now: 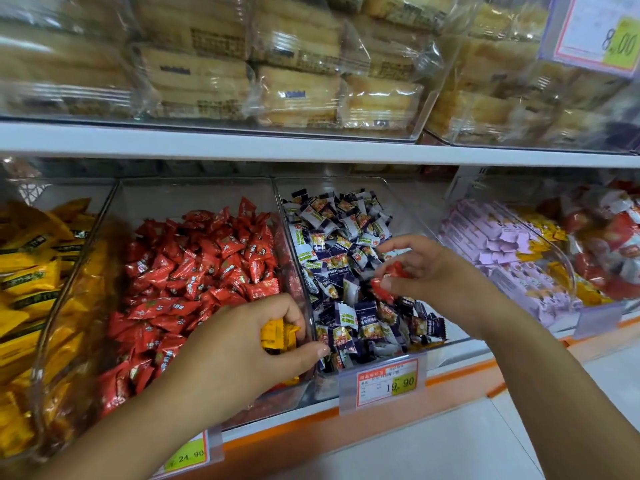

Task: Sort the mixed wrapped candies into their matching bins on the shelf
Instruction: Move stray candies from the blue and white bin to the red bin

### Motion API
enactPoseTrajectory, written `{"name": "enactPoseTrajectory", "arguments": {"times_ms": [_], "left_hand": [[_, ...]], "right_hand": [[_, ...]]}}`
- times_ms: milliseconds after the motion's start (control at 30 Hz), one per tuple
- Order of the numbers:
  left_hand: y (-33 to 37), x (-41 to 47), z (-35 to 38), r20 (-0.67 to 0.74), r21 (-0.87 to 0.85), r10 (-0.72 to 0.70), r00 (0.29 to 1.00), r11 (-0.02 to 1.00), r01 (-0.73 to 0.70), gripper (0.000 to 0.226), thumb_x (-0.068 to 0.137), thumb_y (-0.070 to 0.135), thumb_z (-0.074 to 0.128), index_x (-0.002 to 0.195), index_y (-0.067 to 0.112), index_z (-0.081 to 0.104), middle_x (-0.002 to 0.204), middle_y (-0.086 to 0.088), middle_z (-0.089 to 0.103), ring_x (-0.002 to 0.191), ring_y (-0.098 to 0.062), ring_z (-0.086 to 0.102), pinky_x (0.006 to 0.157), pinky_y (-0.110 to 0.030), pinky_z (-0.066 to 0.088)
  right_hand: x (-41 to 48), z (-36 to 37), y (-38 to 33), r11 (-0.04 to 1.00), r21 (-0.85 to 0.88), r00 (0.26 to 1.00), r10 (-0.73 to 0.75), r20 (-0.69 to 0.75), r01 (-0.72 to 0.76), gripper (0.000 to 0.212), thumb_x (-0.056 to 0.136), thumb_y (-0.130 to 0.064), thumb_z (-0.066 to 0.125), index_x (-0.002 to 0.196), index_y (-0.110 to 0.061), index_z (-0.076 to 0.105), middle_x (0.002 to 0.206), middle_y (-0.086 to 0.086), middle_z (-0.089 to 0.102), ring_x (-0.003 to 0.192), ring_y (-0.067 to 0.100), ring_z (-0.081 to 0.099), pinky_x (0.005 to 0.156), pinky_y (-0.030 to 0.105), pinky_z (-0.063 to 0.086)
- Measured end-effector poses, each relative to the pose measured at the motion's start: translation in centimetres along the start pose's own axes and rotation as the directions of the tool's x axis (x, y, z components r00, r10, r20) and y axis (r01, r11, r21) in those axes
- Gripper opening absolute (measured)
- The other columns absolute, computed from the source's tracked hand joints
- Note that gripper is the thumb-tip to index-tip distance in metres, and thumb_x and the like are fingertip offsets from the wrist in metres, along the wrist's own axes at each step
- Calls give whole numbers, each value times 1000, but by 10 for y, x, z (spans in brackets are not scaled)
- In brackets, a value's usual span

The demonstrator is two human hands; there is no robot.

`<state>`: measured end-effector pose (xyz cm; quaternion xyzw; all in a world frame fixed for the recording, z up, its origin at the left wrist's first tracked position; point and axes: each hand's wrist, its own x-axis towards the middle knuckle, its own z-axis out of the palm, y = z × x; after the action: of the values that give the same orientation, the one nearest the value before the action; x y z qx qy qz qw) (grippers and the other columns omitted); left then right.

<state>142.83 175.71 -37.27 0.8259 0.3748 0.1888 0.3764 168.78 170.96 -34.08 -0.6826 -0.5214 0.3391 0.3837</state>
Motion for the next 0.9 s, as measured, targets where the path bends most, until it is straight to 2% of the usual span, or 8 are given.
{"name": "enactPoseTrajectory", "arguments": {"times_ms": [167,300,433,533,600,667,767,900], "left_hand": [[-1,-1,0,6,-4,2,1000,1000,-2,45,65,74,56,88,36,55,75,1,59,61,-22,52,59,-43,46],[-1,1,1,14,-24,-4,1000,1000,4,45,65,73,58,87,34,55,73,-1,59,60,-26,54,57,-43,47],[-1,2,1,9,-52,3,1000,999,-2,43,66,71,63,85,32,56,69,0,59,58,-26,56,57,-44,49],[-3,1,0,11,-27,11,1000,1000,-11,44,68,71,61,87,33,55,73,-1,58,63,-25,52,59,-46,46],[-4,1,1,8,-18,7,1000,1000,-7,45,68,73,60,88,34,55,74,-2,58,65,-27,53,59,-47,46],[-4,2,2,-8,-15,7,1000,1000,-8,45,68,72,61,89,33,55,73,-1,59,65,-25,54,61,-47,47],[-3,4,4,-23,-25,7,1000,1000,-7,41,70,68,65,87,31,55,71,1,59,63,-23,54,60,-46,47],[0,2,5,-30,-17,2,1000,1000,-3,39,71,64,66,86,30,54,69,0,58,59,-20,50,59,-44,46]], "right_hand": [[2,0,-18,1000,20,1000,-7,-20,8,22,84,-7,70,100,-21,64,96,4,73,82,23,72,85,33,56],[7,32,-43,976,156,988,-142,-67,151,14,84,-10,70,96,-16,65,96,1,71,79,17,72,77,24,57],[21,67,-57,951,193,968,-250,26,240,26,92,-31,62,113,-45,58,115,-19,63,110,4,62,100,34,49],[22,42,-53,975,-68,977,-212,20,212,22,96,-31,55,114,-43,58,110,-30,56,102,-18,53,93,12,47],[15,27,-42,938,-294,978,-143,152,182,20,91,-34,63,110,-41,62,116,-29,53,104,-25,44,93,6,40],[8,32,-29,872,-452,940,-24,340,185,32,80,-44,73,108,-51,58,145,-26,34,136,-8,22,116,28,20],[15,55,-9,717,-648,919,25,394,258,53,74,-57,72,120,-58,45,157,-27,-8,143,7,-25,115,49,-16],[33,48,9,655,-736,985,-87,152,171,47,80,-60,64,124,-57,48,159,-20,-7,146,16,-19,117,56,-7]]}}
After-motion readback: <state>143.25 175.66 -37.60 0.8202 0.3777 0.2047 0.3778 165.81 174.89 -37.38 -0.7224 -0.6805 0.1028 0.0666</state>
